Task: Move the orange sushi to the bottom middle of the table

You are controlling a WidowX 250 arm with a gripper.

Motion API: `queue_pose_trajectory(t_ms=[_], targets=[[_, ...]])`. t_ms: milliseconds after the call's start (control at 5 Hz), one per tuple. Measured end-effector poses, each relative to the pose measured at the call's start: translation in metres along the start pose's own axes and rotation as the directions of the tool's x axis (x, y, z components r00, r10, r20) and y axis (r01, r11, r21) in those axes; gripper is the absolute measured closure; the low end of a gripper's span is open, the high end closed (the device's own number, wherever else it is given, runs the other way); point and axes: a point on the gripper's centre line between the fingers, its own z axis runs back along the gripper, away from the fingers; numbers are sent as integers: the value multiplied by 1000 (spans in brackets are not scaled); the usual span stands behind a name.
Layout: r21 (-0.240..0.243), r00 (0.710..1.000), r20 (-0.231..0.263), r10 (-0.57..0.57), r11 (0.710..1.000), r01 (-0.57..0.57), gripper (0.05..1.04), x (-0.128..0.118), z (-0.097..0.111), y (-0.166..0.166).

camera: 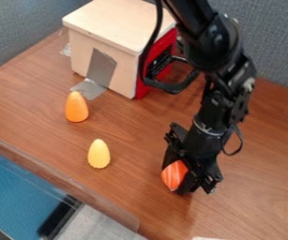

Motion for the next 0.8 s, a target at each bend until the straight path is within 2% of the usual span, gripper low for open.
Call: queue_pose_trajectory(t_ms=[200,400,600,800], targets=[[19,999,39,24,1000,-25,427,-7,0,-3],[-25,999,43,30,999,-29,150,-33,5,-14],[-35,986,143,85,996,-81,78,-36,50,-12],[-34,977,158,143,990,-139,83,-48,71,-11]])
